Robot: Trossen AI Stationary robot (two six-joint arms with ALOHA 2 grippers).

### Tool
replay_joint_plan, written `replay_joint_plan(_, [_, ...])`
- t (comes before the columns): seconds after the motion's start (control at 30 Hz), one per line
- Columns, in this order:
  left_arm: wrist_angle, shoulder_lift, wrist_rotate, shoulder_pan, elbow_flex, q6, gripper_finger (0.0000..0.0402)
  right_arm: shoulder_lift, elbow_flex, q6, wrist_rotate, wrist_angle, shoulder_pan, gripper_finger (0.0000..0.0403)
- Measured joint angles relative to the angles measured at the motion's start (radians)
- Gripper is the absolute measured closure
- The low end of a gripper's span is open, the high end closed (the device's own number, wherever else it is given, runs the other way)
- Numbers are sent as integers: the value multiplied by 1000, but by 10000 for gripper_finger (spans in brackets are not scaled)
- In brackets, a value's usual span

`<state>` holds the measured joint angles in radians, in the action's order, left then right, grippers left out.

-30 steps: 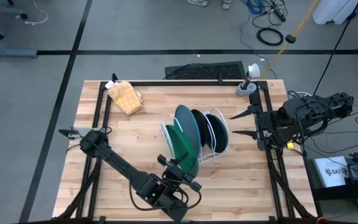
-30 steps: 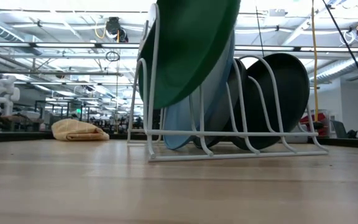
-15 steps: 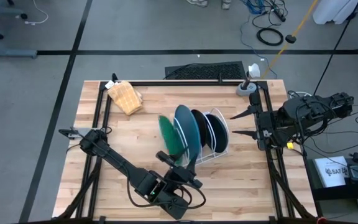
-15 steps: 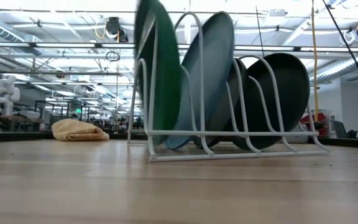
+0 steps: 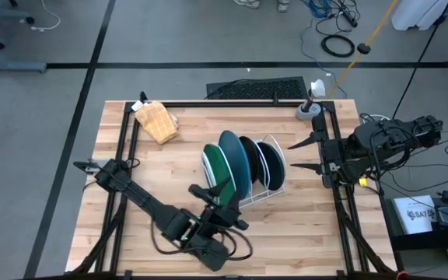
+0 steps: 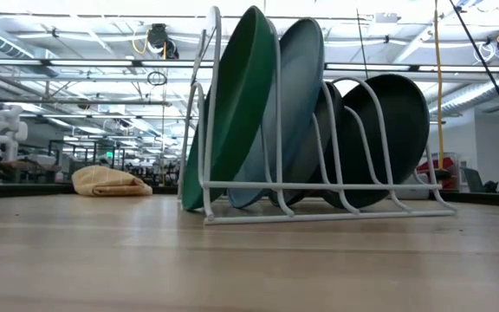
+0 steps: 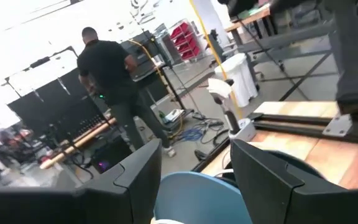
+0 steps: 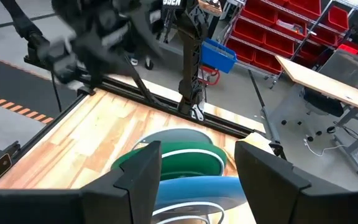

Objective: Sort dishes
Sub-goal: Put the green plate into the dish rack, then return to Home Position

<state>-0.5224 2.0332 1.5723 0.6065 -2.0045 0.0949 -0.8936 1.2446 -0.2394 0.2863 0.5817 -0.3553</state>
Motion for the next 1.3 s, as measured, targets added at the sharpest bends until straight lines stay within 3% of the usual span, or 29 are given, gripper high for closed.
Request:
replay_joint_plan(0.2, [-27,-76,1,72,0,5,199,0,0,14,0,36,0,204])
replay_joint_plan(0.3, [-125,-98,0,111,0,96,205,0,0,19,0,57,0,204])
replay_joint_plan(0.43, [-455,-130,0,163,0,435,254,18,-53,22,-1,20,0,212])
replay_joint_plan(0.6, [-1028,-128,-8,213,1,1054,369,115,-231,26,-4,-101,0,272])
replay_joint_plan(0.63, [-1049,-129,-17,217,13,1131,385,144,-273,33,-4,-134,0,290])
replay_joint_plan(0.73, [-1002,-155,-56,224,80,1045,393,241,-395,54,-3,-208,0,352])
replay_joint_plan(0.83, [-1044,-181,-107,212,132,1091,397,355,-496,40,3,-271,0,394])
replay_joint_plan(1.03, [-1048,-300,-115,182,373,1225,398,563,-593,56,6,-278,0,401])
replay_joint_plan(1.3, [-1036,-490,-4,179,774,1625,400,748,-695,64,34,-263,0,402])
